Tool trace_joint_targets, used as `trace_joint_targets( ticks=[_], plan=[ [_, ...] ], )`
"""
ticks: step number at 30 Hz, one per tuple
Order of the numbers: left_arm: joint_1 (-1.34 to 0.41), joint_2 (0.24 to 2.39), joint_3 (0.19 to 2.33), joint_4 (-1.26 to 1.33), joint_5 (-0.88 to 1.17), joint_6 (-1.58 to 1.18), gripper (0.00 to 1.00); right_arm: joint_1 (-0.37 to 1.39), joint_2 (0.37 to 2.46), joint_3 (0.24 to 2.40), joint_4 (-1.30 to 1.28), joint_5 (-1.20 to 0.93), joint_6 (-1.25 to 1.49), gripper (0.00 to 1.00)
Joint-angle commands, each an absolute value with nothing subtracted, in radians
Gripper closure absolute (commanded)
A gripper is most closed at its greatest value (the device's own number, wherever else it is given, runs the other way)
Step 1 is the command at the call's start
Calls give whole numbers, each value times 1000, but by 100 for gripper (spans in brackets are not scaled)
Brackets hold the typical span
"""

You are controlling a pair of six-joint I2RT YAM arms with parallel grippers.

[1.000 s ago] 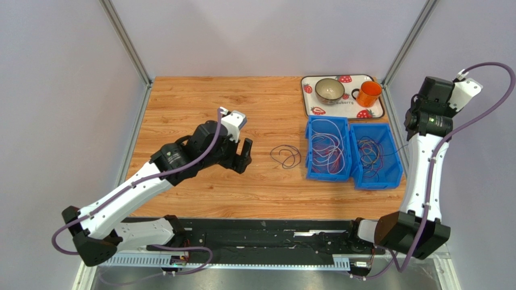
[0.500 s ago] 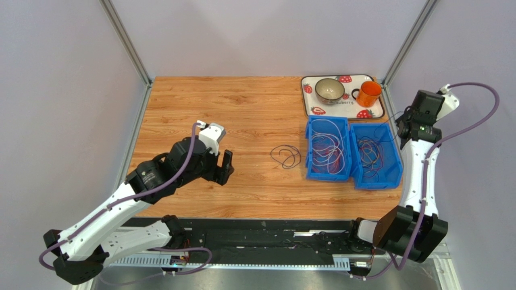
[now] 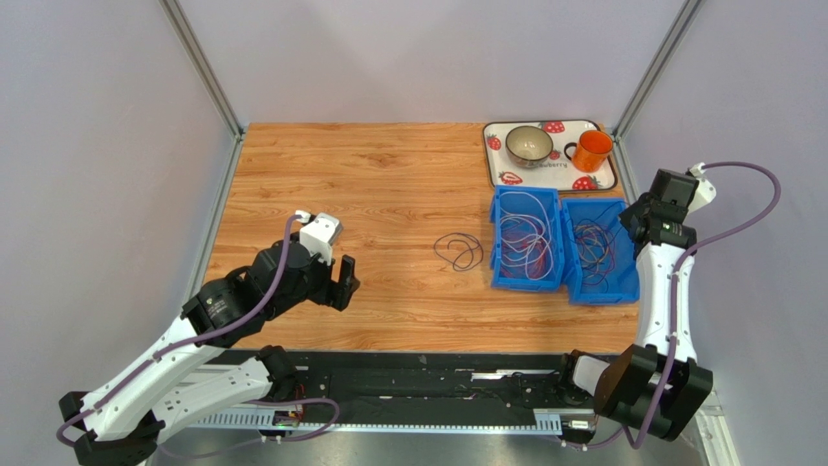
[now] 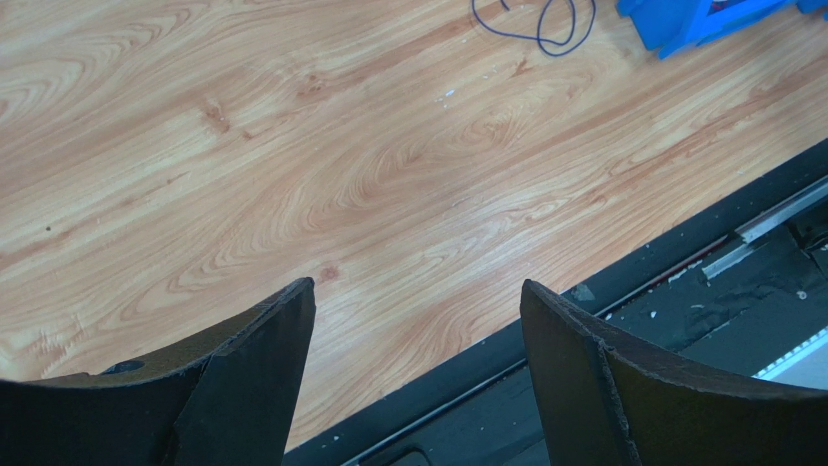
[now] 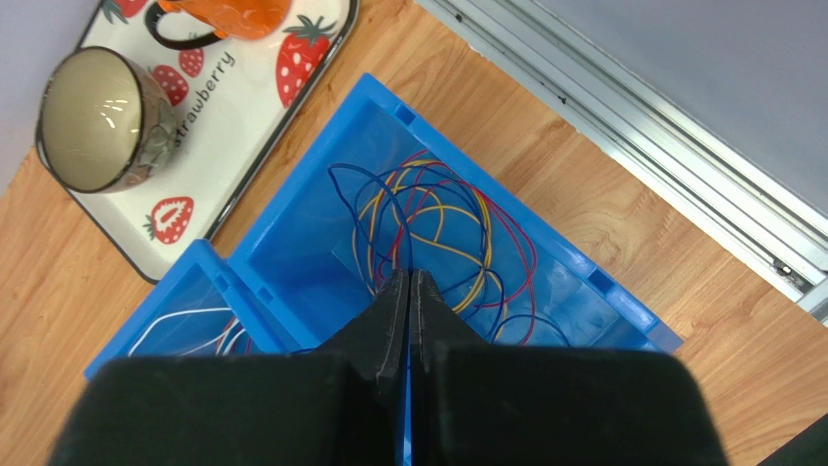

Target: Untangle the cables

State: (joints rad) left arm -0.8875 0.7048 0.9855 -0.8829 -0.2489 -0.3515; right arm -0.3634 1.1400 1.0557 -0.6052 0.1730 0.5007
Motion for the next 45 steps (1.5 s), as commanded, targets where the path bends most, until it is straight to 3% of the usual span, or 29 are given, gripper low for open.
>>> trace_joint_targets(
  ticks=[1, 5, 7, 8, 11, 14, 24, 35, 45],
  plan=[
    [-885, 663, 951, -885, -278, -359, 15, -367, 1204, 1069, -552, 202, 517, 100],
    [-884, 624, 901, -851, -278, -348, 15, -365, 1281, 1118, -587, 106, 488, 100],
    [-884, 612, 894, -844, -291, -347, 15, -365, 1318, 1152, -632, 91, 474, 89],
    [-884, 609, 890, -841, -294, -347, 15, -367, 1324, 1175, -640, 86, 463, 75],
    [-884, 606, 882, -838, -290, -345, 15, -365, 1301, 1193, -644, 83, 460, 55],
    [-884, 611, 881, -833, -282, -342, 15, -361, 1273, 1227, -660, 107, 448, 46],
    [-884, 614, 876, -831, -281, -342, 15, -252, 1187, 1217, -713, 31, 445, 52],
    [-884, 629, 876, -831, -281, -342, 15, 159, 1160, 1189, -704, -55, 405, 53],
    [-884, 638, 876, -834, -296, -348, 14, 449, 1276, 1186, -663, -60, 393, 53]
  ],
)
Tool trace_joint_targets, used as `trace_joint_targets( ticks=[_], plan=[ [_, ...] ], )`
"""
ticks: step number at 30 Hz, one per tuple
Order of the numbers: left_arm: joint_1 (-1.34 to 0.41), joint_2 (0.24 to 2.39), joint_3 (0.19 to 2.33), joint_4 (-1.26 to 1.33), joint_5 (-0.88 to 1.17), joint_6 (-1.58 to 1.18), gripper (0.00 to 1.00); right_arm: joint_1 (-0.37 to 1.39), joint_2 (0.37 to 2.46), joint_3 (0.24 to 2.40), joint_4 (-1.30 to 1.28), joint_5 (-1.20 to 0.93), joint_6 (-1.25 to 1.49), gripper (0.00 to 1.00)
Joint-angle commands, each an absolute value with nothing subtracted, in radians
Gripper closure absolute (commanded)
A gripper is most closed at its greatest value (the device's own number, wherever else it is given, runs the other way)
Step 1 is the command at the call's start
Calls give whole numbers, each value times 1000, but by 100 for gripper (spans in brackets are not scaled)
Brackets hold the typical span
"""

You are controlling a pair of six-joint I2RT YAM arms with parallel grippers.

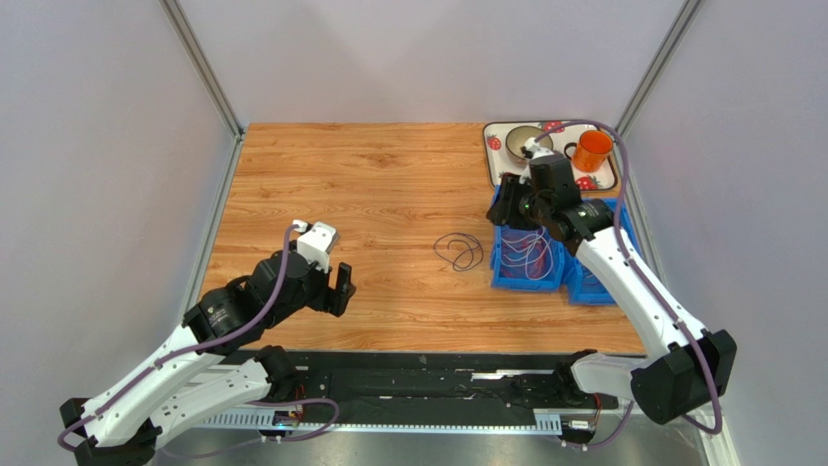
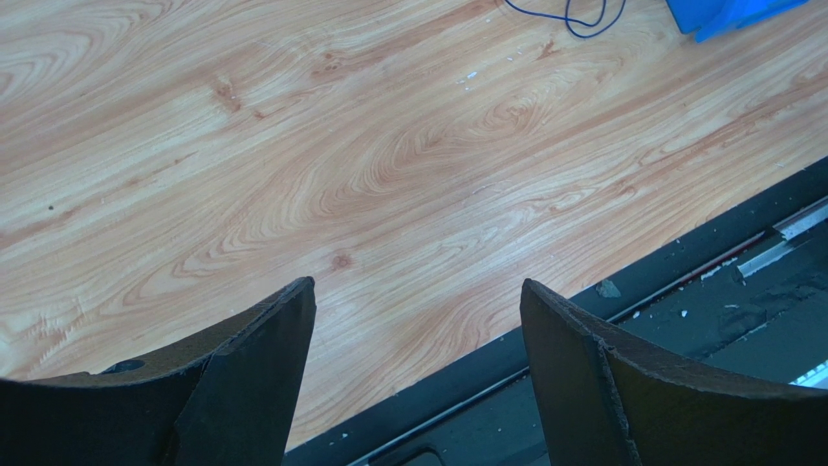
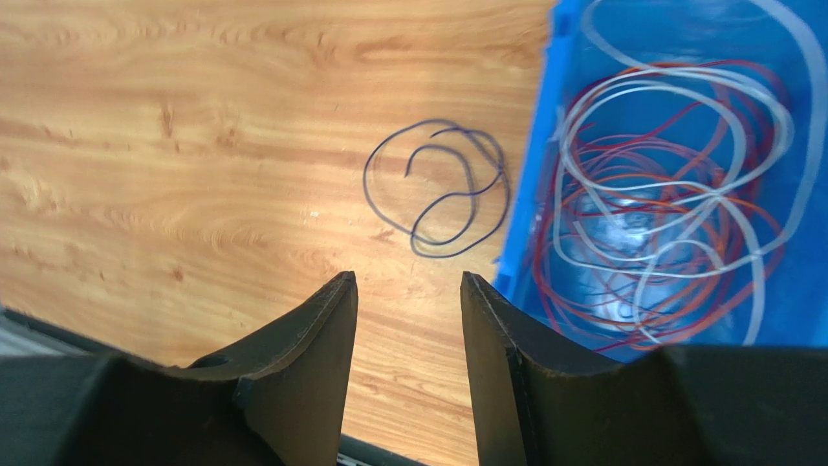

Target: Untangle the cables

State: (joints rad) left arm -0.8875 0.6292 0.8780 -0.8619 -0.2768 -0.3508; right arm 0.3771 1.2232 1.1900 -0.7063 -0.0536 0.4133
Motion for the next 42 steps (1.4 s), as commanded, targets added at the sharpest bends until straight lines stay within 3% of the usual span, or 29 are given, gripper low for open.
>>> trace_joint_targets(
  ticks=[1, 8, 13, 42],
  plan=[
    [-884, 644, 877, -836, -301, -351, 13, 492, 1290, 1187, -658, -52, 387, 53],
    [-884, 675, 885, -856, -347, -371, 1, 617, 1440, 1223, -640, 32, 379, 47],
    [-884, 722, 897, -874, -368, -387, 1, 669, 1531, 1233, -603, 78, 371, 43],
    [-884, 752, 900, -876, -371, -385, 2, 678, 1818, 1285, -522, 60, 299, 53]
  ],
)
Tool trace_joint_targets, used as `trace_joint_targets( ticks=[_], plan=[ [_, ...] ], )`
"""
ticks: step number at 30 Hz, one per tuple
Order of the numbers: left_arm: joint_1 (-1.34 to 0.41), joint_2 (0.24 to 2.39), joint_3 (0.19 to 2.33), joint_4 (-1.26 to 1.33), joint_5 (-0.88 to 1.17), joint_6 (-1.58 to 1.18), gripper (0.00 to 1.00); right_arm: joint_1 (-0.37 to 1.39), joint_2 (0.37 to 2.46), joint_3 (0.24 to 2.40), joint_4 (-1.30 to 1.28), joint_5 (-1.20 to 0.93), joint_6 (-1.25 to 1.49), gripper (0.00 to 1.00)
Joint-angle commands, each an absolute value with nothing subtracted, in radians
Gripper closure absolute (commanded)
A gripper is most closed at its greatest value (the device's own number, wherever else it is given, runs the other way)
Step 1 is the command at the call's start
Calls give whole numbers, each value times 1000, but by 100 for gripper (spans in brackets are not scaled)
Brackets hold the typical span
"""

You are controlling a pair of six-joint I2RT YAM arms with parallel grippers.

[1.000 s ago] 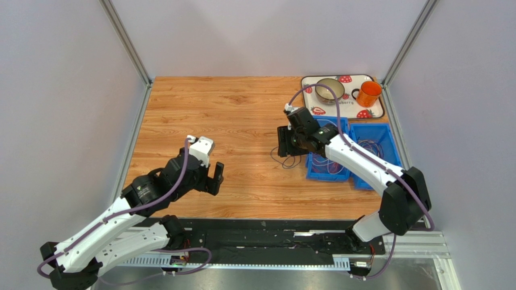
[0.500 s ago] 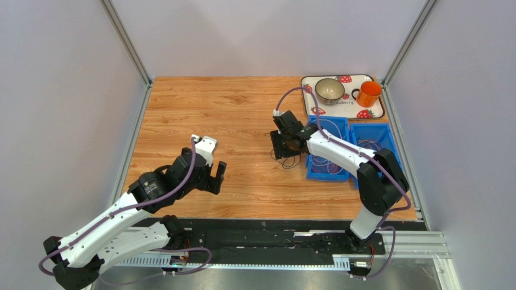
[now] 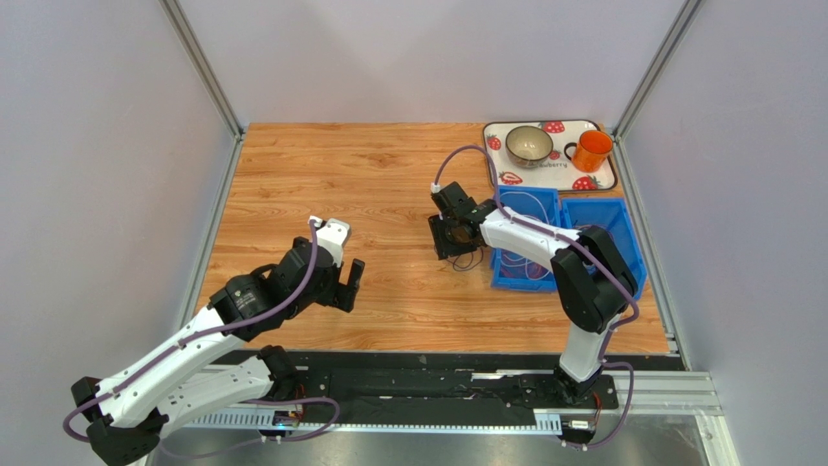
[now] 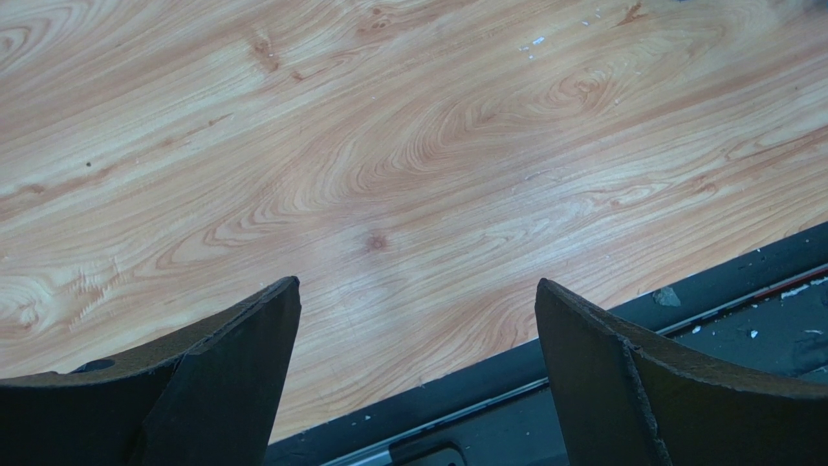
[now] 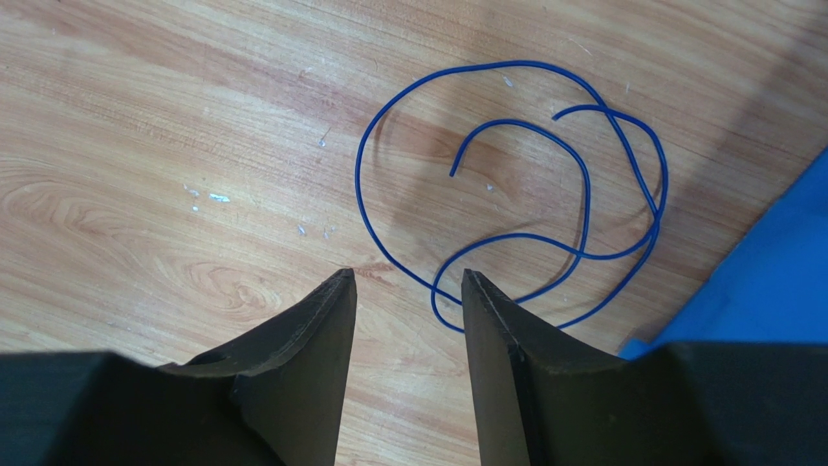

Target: Untangle the cables

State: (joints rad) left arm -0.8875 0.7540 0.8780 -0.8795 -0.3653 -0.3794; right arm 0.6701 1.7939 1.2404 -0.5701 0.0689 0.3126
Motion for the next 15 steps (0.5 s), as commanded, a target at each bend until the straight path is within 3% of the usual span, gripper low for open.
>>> trace_joint_targets(
  ticks=[1, 15],
  plan=[
    [-884, 752, 900, -876, -373, -387, 2, 677, 1827, 1287, -520, 60, 299, 53],
    [-884, 750, 900, -876, -373, -387, 2, 684, 1878, 1285, -528, 89, 298, 65]
  ],
)
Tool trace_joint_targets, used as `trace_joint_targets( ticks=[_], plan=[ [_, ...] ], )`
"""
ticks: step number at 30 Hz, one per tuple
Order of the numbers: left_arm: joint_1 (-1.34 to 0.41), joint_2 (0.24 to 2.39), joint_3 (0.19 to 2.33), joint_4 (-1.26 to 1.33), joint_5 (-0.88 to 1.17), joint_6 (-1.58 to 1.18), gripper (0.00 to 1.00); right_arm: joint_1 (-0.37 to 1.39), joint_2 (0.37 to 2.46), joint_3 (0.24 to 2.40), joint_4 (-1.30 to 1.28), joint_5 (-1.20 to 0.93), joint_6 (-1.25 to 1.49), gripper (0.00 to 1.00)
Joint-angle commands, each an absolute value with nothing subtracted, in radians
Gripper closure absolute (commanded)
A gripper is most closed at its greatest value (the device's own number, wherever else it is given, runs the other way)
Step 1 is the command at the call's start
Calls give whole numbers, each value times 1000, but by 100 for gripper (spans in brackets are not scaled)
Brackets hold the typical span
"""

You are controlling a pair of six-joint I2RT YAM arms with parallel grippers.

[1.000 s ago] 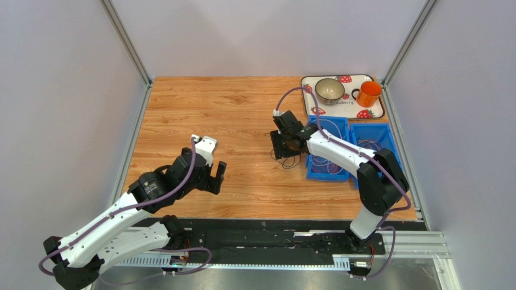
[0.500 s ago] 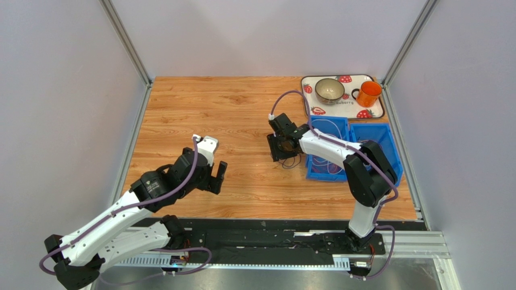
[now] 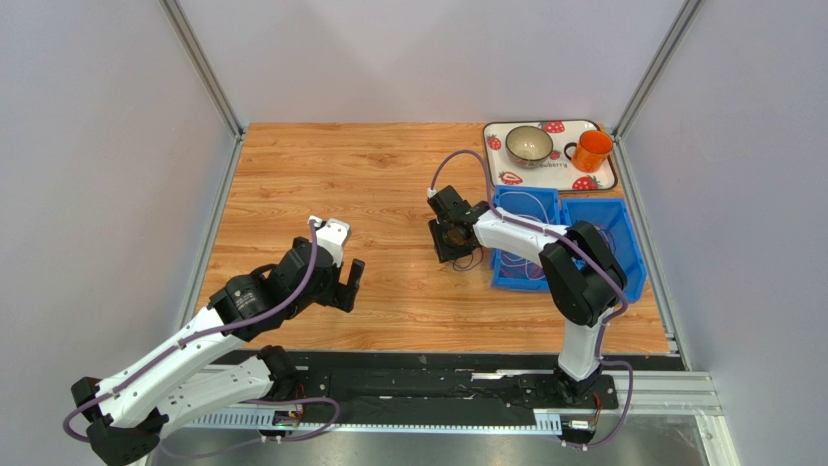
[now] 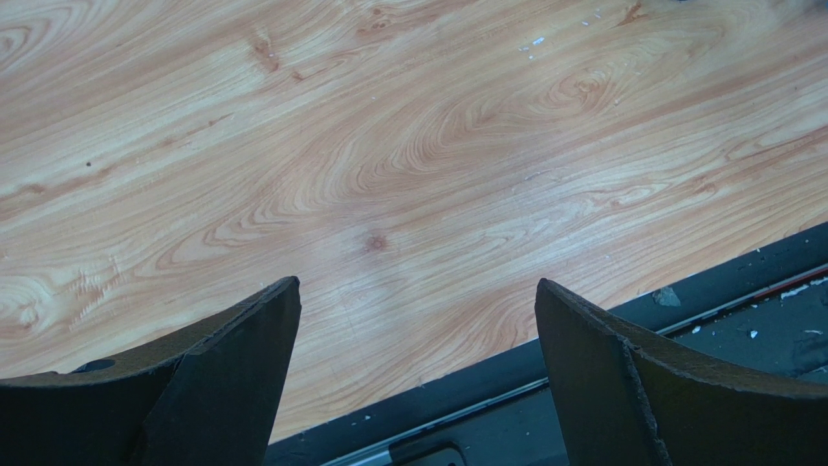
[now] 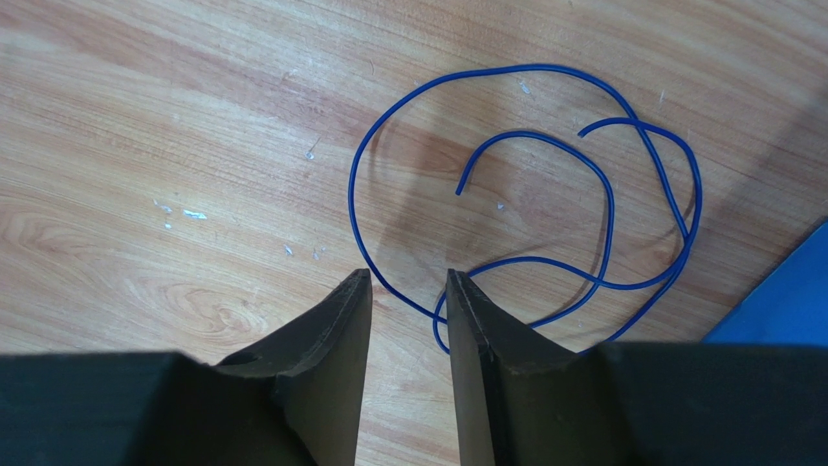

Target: Untangle the cables

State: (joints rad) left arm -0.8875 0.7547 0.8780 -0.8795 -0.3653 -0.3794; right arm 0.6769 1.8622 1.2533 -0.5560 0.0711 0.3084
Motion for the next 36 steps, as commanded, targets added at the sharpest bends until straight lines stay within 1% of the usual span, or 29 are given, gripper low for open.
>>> trace_joint_targets(
  ticks=[1, 5, 6, 8, 9, 12, 16, 22, 24, 28, 30, 32, 33, 34, 35, 36],
  plan=[
    [-884, 750, 900, -876, -373, -387, 2, 684, 1878, 1287, -526, 90, 299, 66],
    [-884, 750, 900, -877, -373, -387, 2, 686, 1887, 1295, -534, 91, 296, 71],
    [-884, 749, 900, -877, -374, -387, 2, 686, 1894, 1298, -535, 92, 298, 75],
    [-884, 746, 900, -877, -374, -387, 2, 684, 1898, 1308, -543, 91, 295, 81],
    [-884, 744, 900, -877, -374, -387, 2, 686, 1901, 1312, -546, 94, 295, 89],
    [-884, 742, 900, -876, -374, -387, 2, 687, 1898, 1344, -574, 104, 287, 100],
    [-885, 742, 900, -877, -374, -387, 3, 692, 1861, 1437, -659, 138, 258, 100],
    [-885, 738, 900, -879, -377, -387, 3, 692, 1813, 1659, -782, 169, 201, 100],
    [-884, 738, 900, -879, -379, -387, 3, 692, 1799, 1753, -813, 161, 193, 100],
    [-884, 736, 900, -877, -379, -387, 4, 692, 1755, 1874, -867, 98, 192, 100],
    [-884, 733, 902, -881, -380, -387, 4, 690, 1689, 1881, -855, 91, 199, 100],
    [-885, 729, 900, -881, -380, -388, 4, 677, 1620, 1722, -700, 89, 242, 100],
    [-884, 726, 900, -881, -382, -388, 4, 660, 1582, 1648, -613, 51, 262, 100],
    [-884, 723, 900, -879, -382, -385, 4, 637, 1603, 1602, -573, -109, 291, 100],
    [-884, 719, 900, -879, -382, -387, 4, 603, 1639, 1680, -644, -158, 299, 100],
    [-884, 718, 900, -879, -382, -387, 4, 594, 1698, 1772, -836, -149, 285, 100]
  ],
)
